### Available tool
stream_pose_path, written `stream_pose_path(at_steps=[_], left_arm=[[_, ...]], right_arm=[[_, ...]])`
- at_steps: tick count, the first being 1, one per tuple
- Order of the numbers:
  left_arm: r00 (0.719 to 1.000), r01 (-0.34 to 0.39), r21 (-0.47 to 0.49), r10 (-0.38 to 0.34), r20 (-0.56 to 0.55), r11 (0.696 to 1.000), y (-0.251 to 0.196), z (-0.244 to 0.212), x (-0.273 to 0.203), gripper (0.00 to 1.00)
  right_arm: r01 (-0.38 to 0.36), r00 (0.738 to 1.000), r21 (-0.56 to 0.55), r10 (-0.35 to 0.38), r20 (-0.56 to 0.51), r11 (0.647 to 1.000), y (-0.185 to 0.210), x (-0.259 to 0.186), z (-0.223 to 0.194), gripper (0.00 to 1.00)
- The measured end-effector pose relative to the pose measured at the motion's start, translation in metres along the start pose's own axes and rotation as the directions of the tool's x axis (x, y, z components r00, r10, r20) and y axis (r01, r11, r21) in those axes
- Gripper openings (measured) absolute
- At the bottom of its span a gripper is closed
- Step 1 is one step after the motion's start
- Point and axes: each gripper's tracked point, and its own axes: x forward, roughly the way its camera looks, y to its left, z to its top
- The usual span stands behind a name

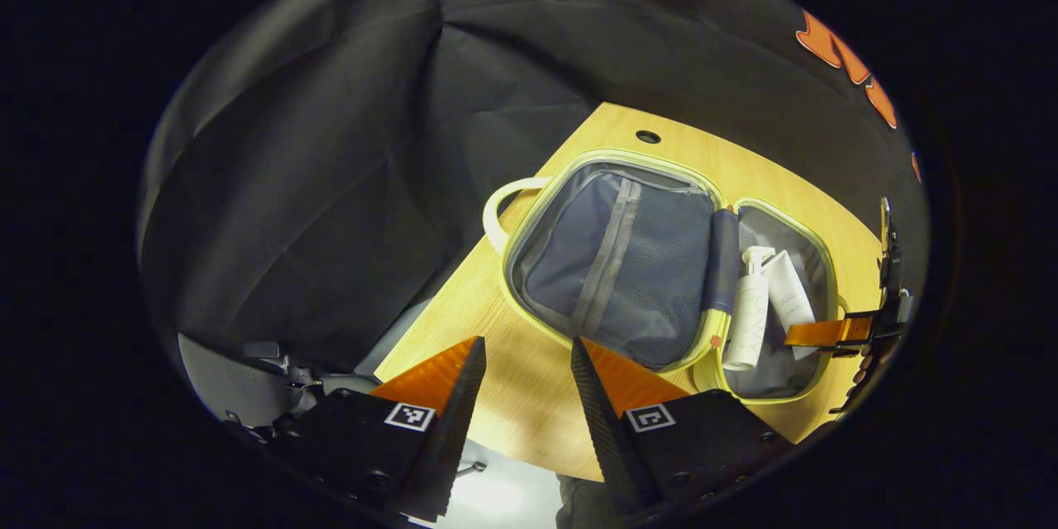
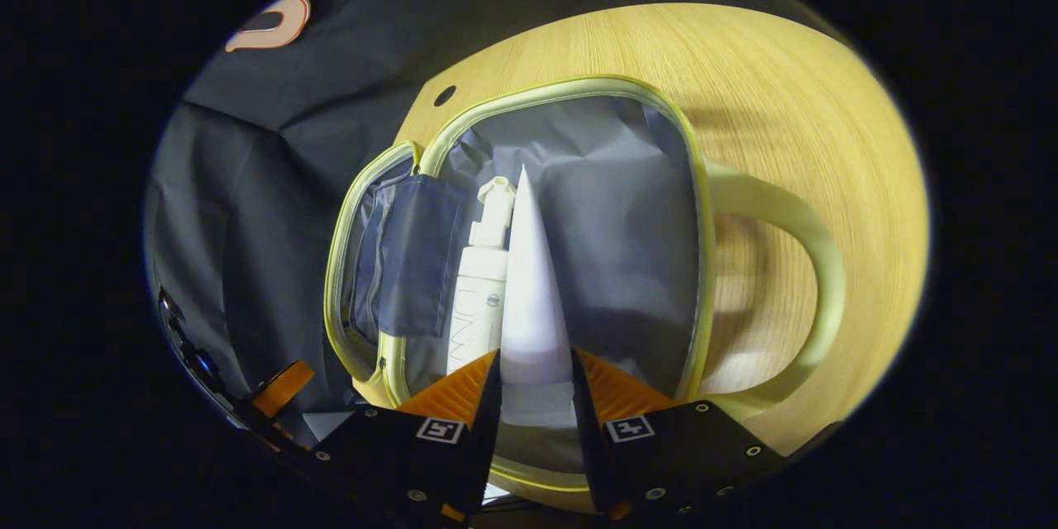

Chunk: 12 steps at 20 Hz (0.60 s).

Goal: First open the suitcase, pack the skin care products into it, and then close the suitcase.

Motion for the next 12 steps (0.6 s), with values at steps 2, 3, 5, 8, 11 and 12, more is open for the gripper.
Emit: stream_pose_path(at_steps=[2,3,5,8,11,12], left_arm=[[1.000,-0.012,0.002,0.012,0.009,1.000,0.004,0.004,0.002,0.69],[1.000,-0.018,0.000,0.018,0.005,1.000,0.005,0.005,0.006,0.69],[1.000,-0.021,-0.002,0.021,0.005,1.000,0.005,0.007,0.010,0.69],[1.000,-0.019,0.004,0.019,0.017,1.000,0.003,0.015,0.018,0.69],[0.998,-0.056,-0.010,0.056,0.026,0.998,0.014,0.025,0.028,0.70],[0.998,-0.054,-0.021,0.055,0.030,0.998,0.016,0.028,0.029,0.70]], right_arm=[[0.013,1.000,0.004,-0.013,0.009,1.000,-0.002,-0.001,-0.001,0.48],[0.013,1.000,0.020,-0.014,0.023,1.000,-0.002,-0.003,0.002,0.48],[0.005,0.999,0.062,-0.007,0.033,0.998,0.001,-0.003,-0.001,0.48],[0.034,0.998,0.090,-0.038,0.043,0.995,0.001,-0.004,-0.005,0.48],[0.133,0.989,0.117,-0.140,0.048,0.984,-0.008,-0.004,-0.017,0.48],[0.131,0.989,0.135,-0.139,0.048,0.982,-0.009,-0.006,-0.020,0.48]])
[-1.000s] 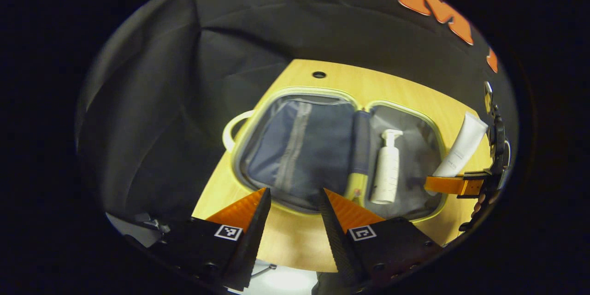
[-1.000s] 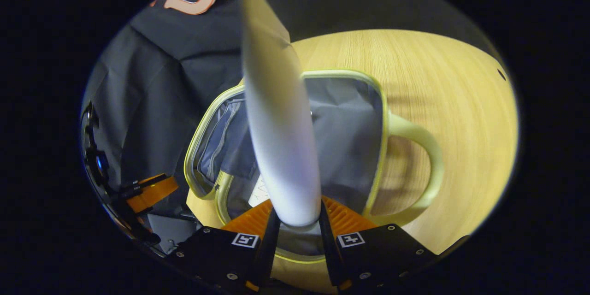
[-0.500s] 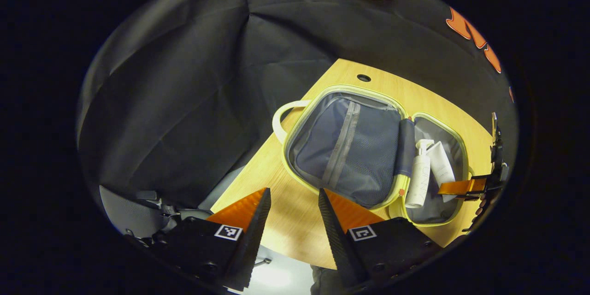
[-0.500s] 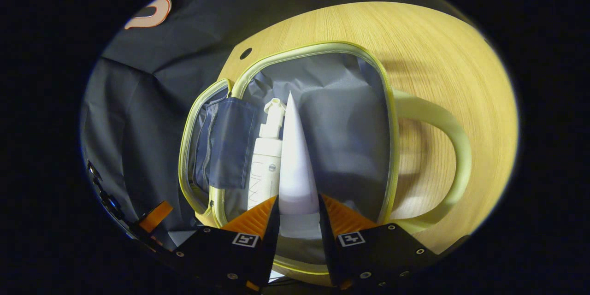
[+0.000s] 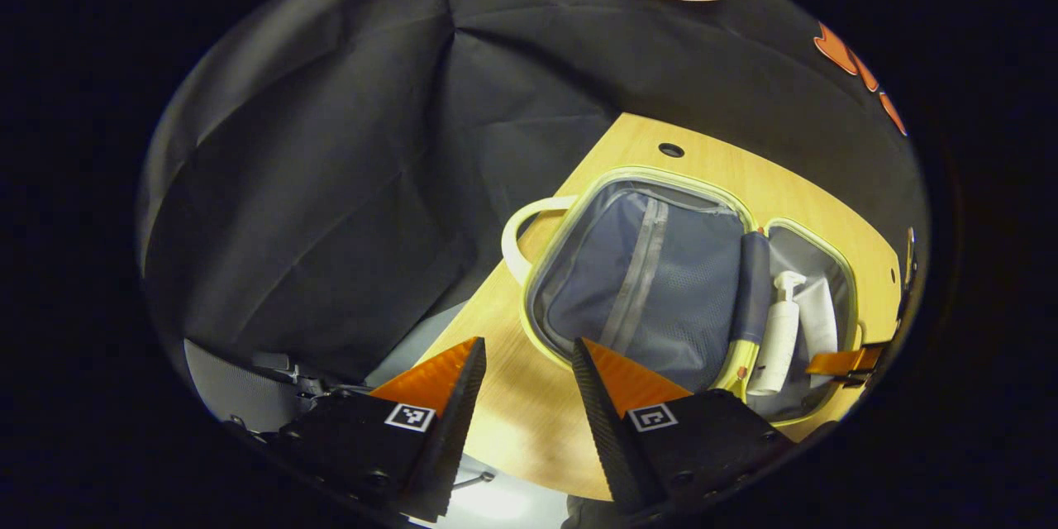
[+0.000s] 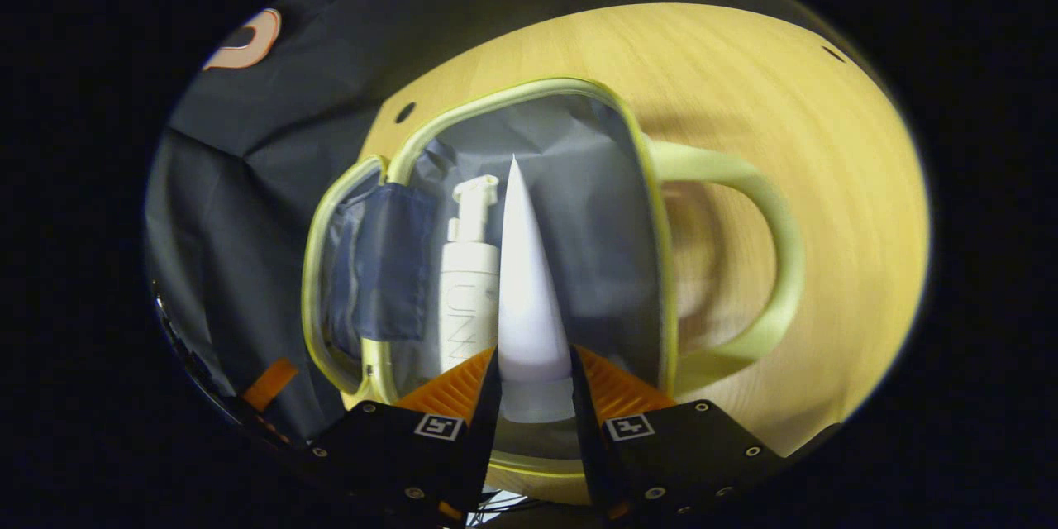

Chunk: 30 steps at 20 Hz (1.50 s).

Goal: First open the suitcase, pack the skin care products into it, and then close the suitcase.

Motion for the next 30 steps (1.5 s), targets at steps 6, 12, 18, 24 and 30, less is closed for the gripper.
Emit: stream_pose_path(at_steps=[6,12,18,24,30], left_arm=[[1.000,0.001,0.001,-0.001,0.004,1.000,0.014,0.014,0.029,0.70],[0.999,0.032,-0.031,-0.032,0.005,0.999,0.035,0.035,0.060,0.70],[0.990,0.137,-0.192,-0.141,-0.002,0.972,0.041,0.062,0.102,0.70],[0.930,0.303,-0.459,-0.364,-0.049,0.835,0.017,0.066,0.148,0.73],[0.896,0.312,-0.583,-0.436,-0.082,0.750,0.010,0.064,0.176,0.23]], right_arm=[[-0.067,0.998,0.045,0.066,0.012,0.997,0.007,-0.007,0.009,0.56],[-0.050,0.991,0.047,0.044,0.123,0.998,-0.001,-0.033,0.030,0.77],[0.031,0.946,-0.014,-0.024,0.322,0.999,-0.024,-0.086,0.063,0.89],[0.107,0.866,-0.045,-0.071,0.494,0.993,-0.046,-0.148,0.081,0.96],[0.201,0.776,-0.039,-0.135,0.616,0.979,-0.066,-0.202,0.088,0.96]])
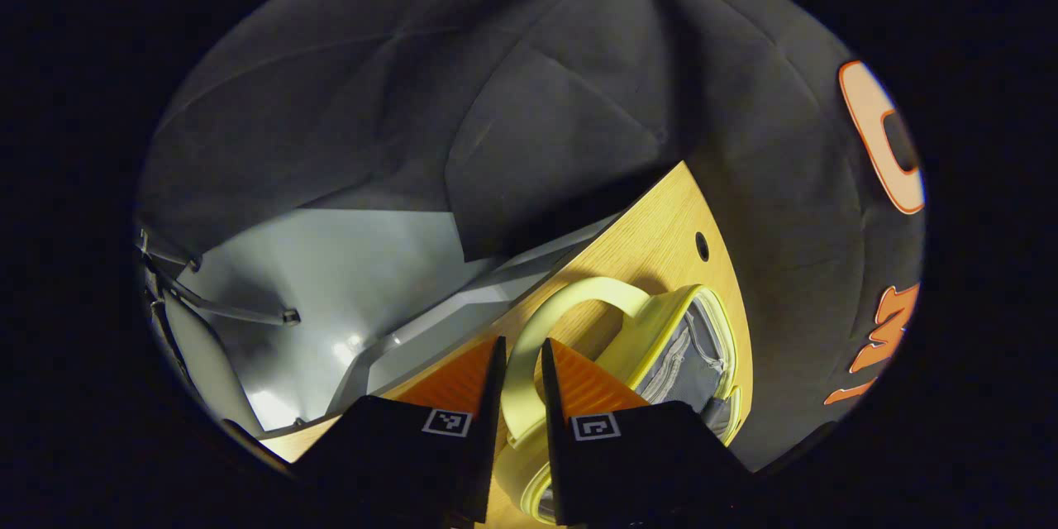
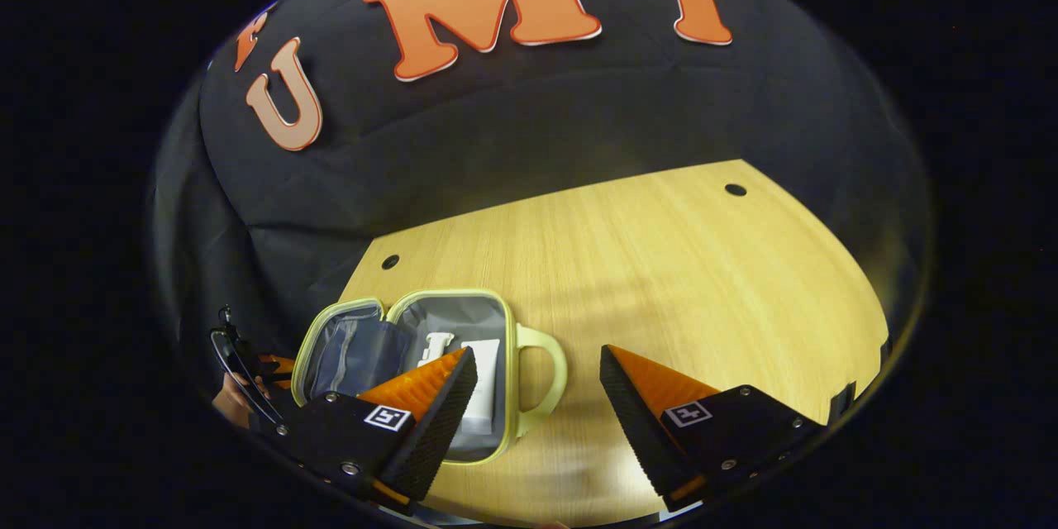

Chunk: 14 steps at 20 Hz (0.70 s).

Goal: First open the suitcase, pack the skin care products into it, and then close the suitcase.

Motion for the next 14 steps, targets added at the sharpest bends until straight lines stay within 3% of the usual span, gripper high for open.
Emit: stream_pose_path(at_steps=[3,4,9,14], left_arm=[[1.000,0.020,0.067,-0.020,0.009,0.998,-0.006,-0.001,-0.014,0.20],[0.999,0.027,0.123,-0.029,0.015,0.992,-0.009,-0.003,-0.018,0.13],[0.990,0.026,0.309,-0.067,0.121,0.951,-0.041,0.012,-0.058,0.12],[0.962,0.072,0.431,-0.176,0.207,0.900,-0.094,0.020,-0.126,0.12]], right_arm=[[0.040,0.999,0.004,-0.040,0.025,0.999,-0.016,-0.011,0.007,0.96],[0.054,0.998,0.006,-0.054,0.035,0.999,-0.021,-0.013,0.009,0.96],[0.057,0.996,0.020,-0.058,0.062,0.998,-0.027,-0.022,0.019,0.96],[0.083,0.983,-0.048,-0.074,0.167,0.995,-0.037,-0.037,0.048,0.96]])
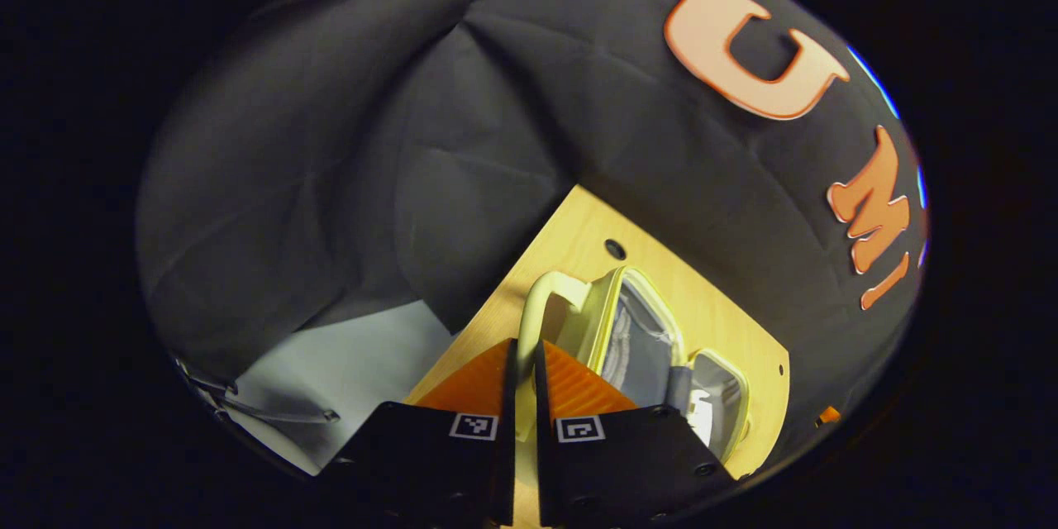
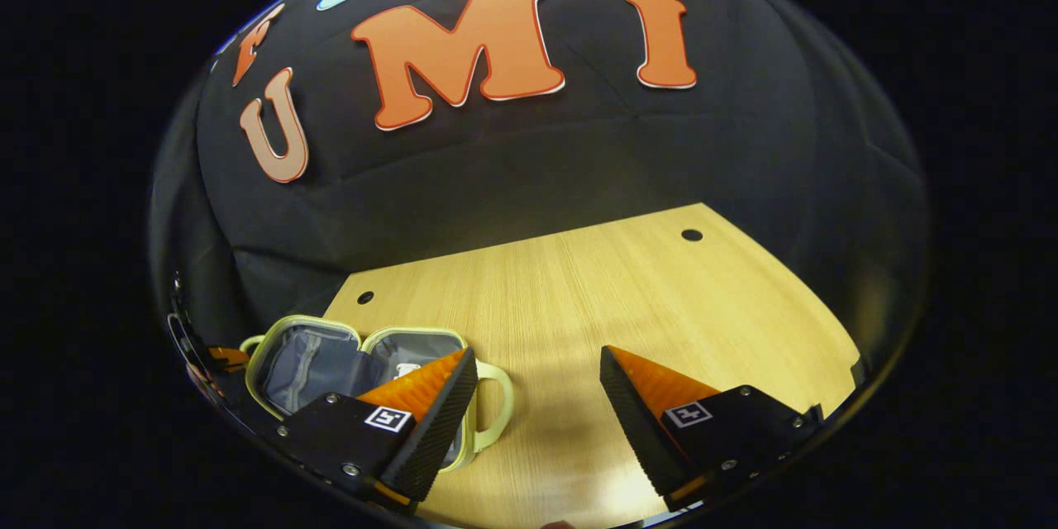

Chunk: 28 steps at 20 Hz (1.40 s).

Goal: First open the suitcase, pack the skin care products into it, and then close the suitcase.

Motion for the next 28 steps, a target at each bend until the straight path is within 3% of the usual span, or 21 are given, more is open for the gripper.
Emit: stream_pose_path(at_steps=[6,14,28], left_arm=[[0.991,0.069,0.154,-0.085,0.102,0.986,-0.090,0.027,-0.053,0.11],[0.978,0.103,0.293,-0.151,0.146,0.951,-0.206,0.018,-0.095,0.11],[0.959,0.241,0.317,-0.274,0.066,0.918,-0.346,-0.069,-0.112,0.12]], right_arm=[[-0.008,0.998,-0.073,0.012,0.059,0.997,-0.006,0.001,0.018,0.95],[-0.072,0.993,-0.075,0.079,0.083,0.995,-0.036,0.012,0.029,0.95],[-0.112,0.992,-0.073,0.116,0.053,0.991,-0.102,0.024,0.022,0.96]])
